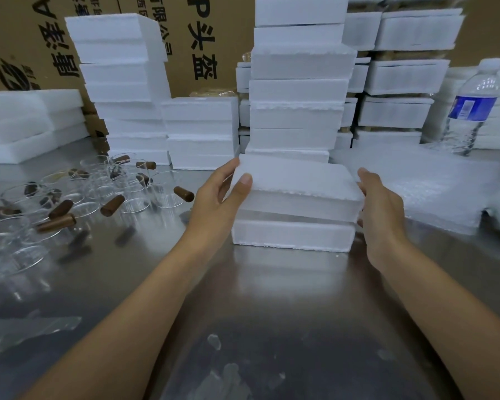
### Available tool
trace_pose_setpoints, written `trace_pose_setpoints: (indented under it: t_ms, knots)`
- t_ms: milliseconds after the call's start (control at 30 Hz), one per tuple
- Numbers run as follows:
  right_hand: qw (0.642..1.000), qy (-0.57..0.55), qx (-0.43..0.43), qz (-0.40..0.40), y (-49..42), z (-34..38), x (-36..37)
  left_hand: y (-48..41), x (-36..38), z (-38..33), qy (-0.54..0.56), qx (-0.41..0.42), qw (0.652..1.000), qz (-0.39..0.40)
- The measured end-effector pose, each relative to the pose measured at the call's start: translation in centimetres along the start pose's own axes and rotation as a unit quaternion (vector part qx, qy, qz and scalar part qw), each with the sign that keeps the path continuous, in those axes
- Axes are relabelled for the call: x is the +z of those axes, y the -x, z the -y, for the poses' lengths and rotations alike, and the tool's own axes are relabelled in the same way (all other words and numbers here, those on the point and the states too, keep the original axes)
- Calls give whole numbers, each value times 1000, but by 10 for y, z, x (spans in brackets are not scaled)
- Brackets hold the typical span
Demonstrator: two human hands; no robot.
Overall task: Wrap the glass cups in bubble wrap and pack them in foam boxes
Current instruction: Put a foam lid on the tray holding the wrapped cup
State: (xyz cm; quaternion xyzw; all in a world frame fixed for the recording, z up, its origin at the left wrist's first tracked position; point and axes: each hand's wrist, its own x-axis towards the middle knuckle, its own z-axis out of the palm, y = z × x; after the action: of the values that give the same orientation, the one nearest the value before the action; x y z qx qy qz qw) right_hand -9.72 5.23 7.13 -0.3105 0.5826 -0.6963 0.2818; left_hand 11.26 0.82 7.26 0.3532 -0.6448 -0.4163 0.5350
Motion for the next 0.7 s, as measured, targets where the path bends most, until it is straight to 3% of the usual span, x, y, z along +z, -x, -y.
trace_pose_setpoints:
  t_ms: [200, 433, 700]
  knots:
    - [999, 48, -1, 25, 3, -2, 2, 1, 0, 3, -11, 16, 1000, 0]
    - [993, 90, -63, 34, 10, -9, 5, 4, 4, 10, -16, 22, 1000, -9]
    - [990, 107, -81, 47, 9, -11, 5, 10, 6, 10, -80, 39, 996, 12]
